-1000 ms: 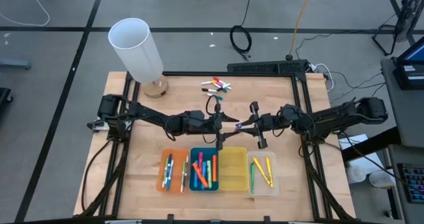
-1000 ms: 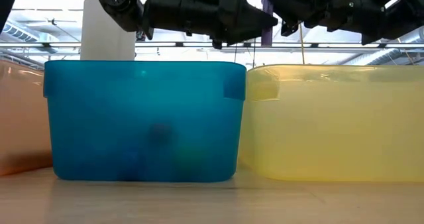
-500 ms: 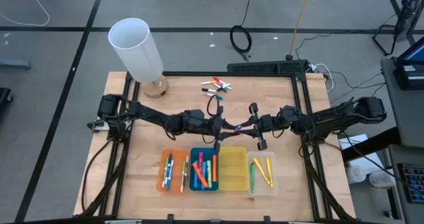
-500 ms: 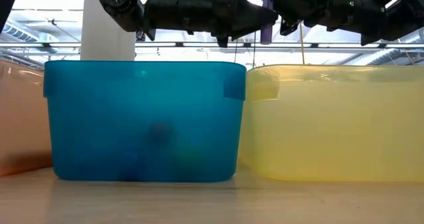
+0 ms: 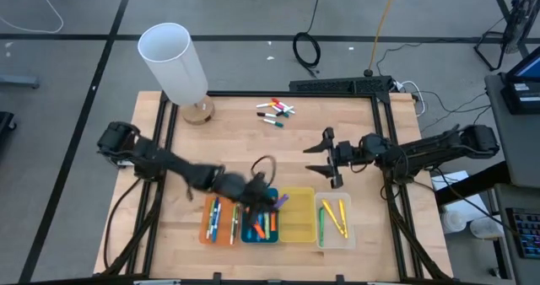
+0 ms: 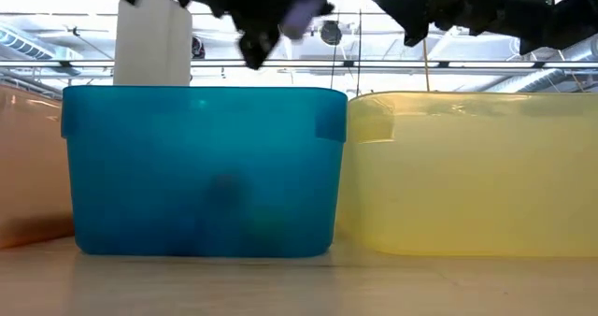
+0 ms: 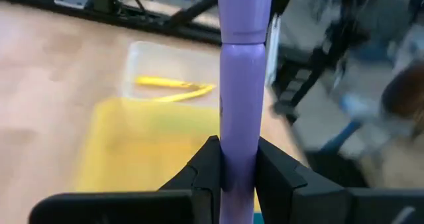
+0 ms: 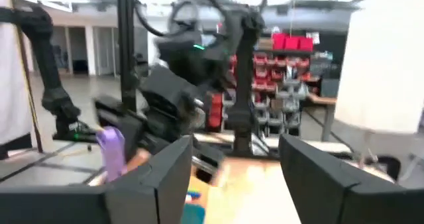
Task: Pick & Place Markers
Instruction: Put the purple highlighter pen into the blue bin, then put the red highlighter pen into the yellow bin
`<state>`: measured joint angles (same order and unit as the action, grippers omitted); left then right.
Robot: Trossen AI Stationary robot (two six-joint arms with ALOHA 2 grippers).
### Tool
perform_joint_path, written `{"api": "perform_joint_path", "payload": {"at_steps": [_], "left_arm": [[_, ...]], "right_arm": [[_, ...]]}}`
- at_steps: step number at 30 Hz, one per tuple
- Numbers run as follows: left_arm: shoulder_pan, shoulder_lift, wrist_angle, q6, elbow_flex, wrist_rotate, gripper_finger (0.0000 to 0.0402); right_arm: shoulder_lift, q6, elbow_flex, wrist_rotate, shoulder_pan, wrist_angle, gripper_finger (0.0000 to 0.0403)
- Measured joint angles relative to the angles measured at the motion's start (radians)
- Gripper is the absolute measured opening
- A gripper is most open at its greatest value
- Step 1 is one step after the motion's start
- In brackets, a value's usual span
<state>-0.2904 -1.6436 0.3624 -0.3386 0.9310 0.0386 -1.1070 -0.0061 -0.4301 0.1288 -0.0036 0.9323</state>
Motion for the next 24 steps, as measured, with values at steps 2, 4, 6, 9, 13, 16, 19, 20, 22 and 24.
{"api": "perform_joint_path", "payload": {"at_steps": [2,4,6,9,13,16,19,20,22,24], "left_arm": [[-0.080,0.000,0.094,-0.140,-0.062,-0.102,0.0064],[-0.156,-0.009,0.187,-0.241,-0.124,-0.204,0.0063],[-0.213,-0.022,0.252,-0.312,-0.171,-0.322,0.0063],[-0.252,-0.024,0.244,-0.391,-0.223,-0.504,0.0063],[-0.248,-0.023,0.242,-0.478,-0.247,-0.561,0.0104],[-0.230,-0.023,0.240,-0.473,-0.247,-0.537,0.0174],[-0.210,-0.023,0.233,-0.475,-0.247,-0.515,0.0229],[-0.204,-0.023,0.233,-0.476,-0.247,-0.510,0.0245],[-0.194,-0.023,0.233,-0.475,-0.247,-0.509,0.0271],[-0.183,-0.023,0.233,-0.456,-0.247,-0.509,0.0291]], "right_arm": [[0.008,0.002,0.001,-0.001,-0.002,-0.009,0.0214],[0.008,0.001,0.000,-0.003,-0.002,-0.002,0.0210],[0.007,-0.001,0.000,0.001,0.000,0.005,0.0205],[0.008,-0.001,0.000,0.000,-0.001,0.015,0.0199],[0.007,0.002,0.000,-0.001,-0.001,0.012,0.0197],[0.007,0.002,0.000,-0.002,-0.001,-0.002,0.0197],[0.007,0.002,0.000,-0.002,-0.001,-0.003,0.0196],[0.007,0.002,0.000,-0.002,-0.001,-0.008,0.0196],[0.007,0.002,0.000,-0.002,-0.001,-0.023,0.0197],[0.007,0.002,0.000,-0.002,-0.001,-0.032,0.0198]]}}
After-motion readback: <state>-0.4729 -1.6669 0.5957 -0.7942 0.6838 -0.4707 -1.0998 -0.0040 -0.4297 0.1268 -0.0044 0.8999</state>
